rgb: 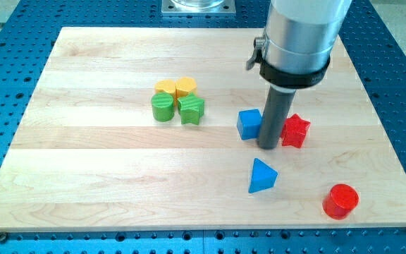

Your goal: Push the blue cube into the yellow blocks and green star

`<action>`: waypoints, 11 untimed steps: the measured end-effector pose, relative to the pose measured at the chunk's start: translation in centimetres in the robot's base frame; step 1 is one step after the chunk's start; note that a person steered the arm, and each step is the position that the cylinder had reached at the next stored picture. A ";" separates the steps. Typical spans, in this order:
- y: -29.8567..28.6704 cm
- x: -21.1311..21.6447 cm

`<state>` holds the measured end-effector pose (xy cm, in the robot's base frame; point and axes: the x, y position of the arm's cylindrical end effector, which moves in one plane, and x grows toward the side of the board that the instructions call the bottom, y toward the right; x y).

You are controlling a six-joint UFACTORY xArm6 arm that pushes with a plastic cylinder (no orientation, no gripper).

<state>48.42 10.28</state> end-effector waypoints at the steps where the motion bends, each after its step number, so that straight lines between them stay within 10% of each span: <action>1: -2.9 -4.0; 11: -6.6 -8.3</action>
